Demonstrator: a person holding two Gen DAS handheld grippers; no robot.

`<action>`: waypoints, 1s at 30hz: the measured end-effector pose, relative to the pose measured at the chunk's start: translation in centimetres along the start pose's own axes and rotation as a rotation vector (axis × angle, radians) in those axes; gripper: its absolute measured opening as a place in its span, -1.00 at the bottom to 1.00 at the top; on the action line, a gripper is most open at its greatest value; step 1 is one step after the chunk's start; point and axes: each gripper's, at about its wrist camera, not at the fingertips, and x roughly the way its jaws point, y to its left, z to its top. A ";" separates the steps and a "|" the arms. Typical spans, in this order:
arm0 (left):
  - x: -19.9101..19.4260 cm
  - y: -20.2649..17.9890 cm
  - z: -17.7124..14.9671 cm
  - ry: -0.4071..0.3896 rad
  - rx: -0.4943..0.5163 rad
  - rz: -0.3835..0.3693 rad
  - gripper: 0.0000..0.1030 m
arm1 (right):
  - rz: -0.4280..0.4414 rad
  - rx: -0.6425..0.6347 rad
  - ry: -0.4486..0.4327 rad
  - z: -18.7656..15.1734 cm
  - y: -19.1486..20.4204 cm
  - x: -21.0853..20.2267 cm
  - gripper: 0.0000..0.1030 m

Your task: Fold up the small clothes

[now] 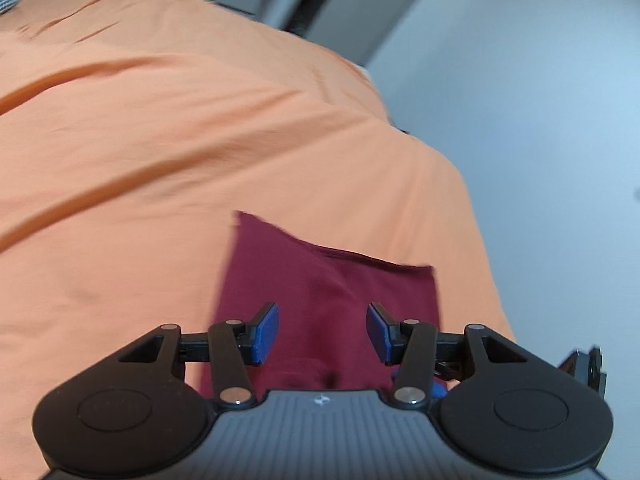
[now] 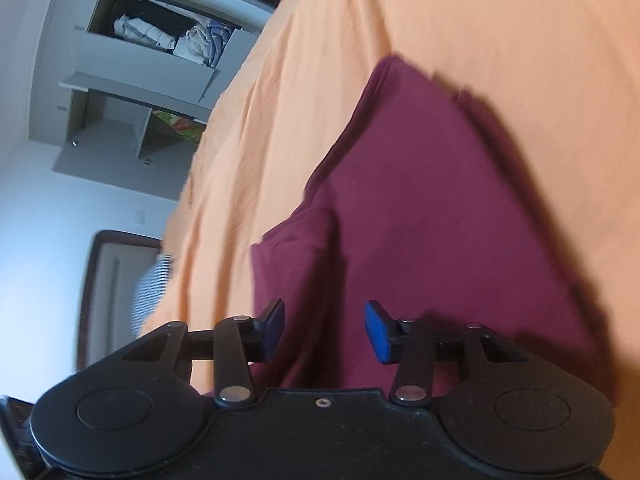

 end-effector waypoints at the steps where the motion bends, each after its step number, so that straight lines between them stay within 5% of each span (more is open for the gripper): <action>1: -0.2 0.8 0.1 0.002 -0.003 0.014 0.04 | 0.012 0.014 0.008 -0.1 0.1 0.3 0.00; 5: -0.1 3.1 -0.7 0.065 0.000 0.010 0.04 | 0.032 0.042 0.036 -0.5 0.8 1.8 0.02; 12: 0.0 2.3 -4.3 0.138 0.093 -0.107 0.04 | 0.022 0.042 0.103 0.1 1.7 4.6 0.02; 14: 0.4 1.8 -5.0 0.163 0.124 -0.138 0.04 | 0.024 0.041 0.124 0.8 1.7 5.5 -0.18; 15: 0.8 1.5 -5.3 0.181 0.137 -0.151 0.04 | 0.018 0.021 0.123 1.1 1.7 5.6 -0.66; 21: 4.3 -0.8 -7.2 0.291 0.217 -0.247 0.04 | 0.008 -0.151 0.025 3.8 4.1 4.0 -0.66; 25: 5.2 -2.1 -7.9 0.337 0.294 -0.263 0.04 | -0.085 -0.156 0.074 3.9 2.3 4.6 -0.46; 30: 2.5 0.0 -6.6 0.297 0.229 -0.274 0.04 | 0.002 -0.063 0.080 3.1 0.8 2.5 0.08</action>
